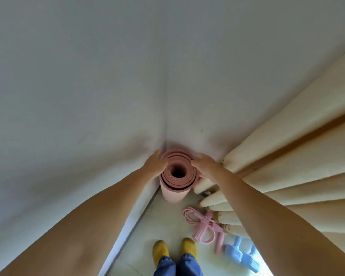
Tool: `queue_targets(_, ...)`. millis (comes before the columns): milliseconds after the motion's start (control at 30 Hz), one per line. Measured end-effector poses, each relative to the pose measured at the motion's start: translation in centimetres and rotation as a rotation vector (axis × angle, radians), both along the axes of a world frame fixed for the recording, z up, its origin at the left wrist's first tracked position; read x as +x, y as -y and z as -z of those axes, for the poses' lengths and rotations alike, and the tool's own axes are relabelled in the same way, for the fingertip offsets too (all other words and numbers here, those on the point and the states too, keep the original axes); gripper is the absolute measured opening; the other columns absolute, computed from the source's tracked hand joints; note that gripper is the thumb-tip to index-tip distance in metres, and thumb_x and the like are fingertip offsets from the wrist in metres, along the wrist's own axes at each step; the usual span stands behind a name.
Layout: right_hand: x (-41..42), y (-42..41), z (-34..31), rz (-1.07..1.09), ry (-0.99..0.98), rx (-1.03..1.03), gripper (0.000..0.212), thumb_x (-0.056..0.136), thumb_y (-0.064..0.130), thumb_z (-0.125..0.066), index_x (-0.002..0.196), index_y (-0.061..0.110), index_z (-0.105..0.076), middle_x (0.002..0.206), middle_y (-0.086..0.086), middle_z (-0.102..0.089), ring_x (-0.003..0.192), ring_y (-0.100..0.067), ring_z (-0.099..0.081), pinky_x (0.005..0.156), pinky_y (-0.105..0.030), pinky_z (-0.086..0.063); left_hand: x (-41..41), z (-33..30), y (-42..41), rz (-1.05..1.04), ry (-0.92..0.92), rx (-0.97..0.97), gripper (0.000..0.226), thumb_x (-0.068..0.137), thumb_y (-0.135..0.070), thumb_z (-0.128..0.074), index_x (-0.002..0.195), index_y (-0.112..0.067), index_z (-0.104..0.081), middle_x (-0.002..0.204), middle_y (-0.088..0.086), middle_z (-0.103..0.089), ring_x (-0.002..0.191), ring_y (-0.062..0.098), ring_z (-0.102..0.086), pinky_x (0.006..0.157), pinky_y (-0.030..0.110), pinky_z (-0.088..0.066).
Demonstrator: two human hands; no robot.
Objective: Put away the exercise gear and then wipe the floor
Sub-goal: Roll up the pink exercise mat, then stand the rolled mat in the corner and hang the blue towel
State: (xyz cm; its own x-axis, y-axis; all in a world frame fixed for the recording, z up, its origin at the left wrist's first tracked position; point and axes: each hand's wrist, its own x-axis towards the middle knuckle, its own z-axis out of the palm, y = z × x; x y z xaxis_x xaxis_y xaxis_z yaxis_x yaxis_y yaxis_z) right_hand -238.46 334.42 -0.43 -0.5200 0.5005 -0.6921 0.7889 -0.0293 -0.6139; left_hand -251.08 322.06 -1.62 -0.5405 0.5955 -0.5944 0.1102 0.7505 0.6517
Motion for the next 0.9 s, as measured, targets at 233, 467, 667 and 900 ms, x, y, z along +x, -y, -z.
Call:
queue_targets(233,-1.1,0.4,-7.2,-0.368,-0.122,0.762,0.051,0.102,0.037,-0.028,0.150,0.021,-0.022,0.157,-0.007,-0.022,0.144,-0.023,-0.021,0.117,-0.040,-0.021,-0.2,-8.6,-0.1,0.214,-0.521,0.151,0.052,0.100,-0.030,-0.036,0.148,-0.017,-0.022,0.148,0.009,-0.036,0.135,0.024,-0.036,0.106,0.036,-0.033)
queue_targets(467,-0.5,2.2,-10.5,-0.695,-0.106,1.239,0.065,0.091,0.050,-0.005,0.151,0.027,-0.017,0.158,-0.009,-0.016,0.146,-0.029,-0.017,0.112,-0.058,-0.014,1.9,-12.3,4.1,0.283,-1.054,-0.018,0.060,0.100,-0.037,-0.029,0.151,-0.020,-0.002,0.156,0.009,-0.018,0.143,0.023,-0.018,0.116,0.039,-0.020)
queue_targets(667,1.0,3.9,-12.5,-0.881,-0.264,1.340,0.060,0.093,0.045,-0.021,0.147,0.020,-0.032,0.152,-0.013,-0.033,0.139,-0.031,-0.034,0.105,-0.062,-0.027,6.4,-14.2,10.1,0.151,-1.098,-0.142,0.060,0.101,-0.035,-0.028,0.151,-0.020,0.002,0.157,0.009,-0.011,0.144,0.024,-0.013,0.116,0.035,-0.017)
queue_targets(900,7.6,7.6,-11.7,-1.189,-0.550,1.299,0.056,0.092,0.039,-0.029,0.142,0.017,-0.037,0.142,-0.014,-0.046,0.129,-0.029,-0.048,0.099,-0.062,-0.036,19.6,-12.4,16.2,-0.224,-0.942,-0.361,0.059,0.101,-0.035,-0.029,0.151,-0.019,-0.003,0.154,0.009,-0.019,0.142,0.024,-0.019,0.114,0.037,-0.023)
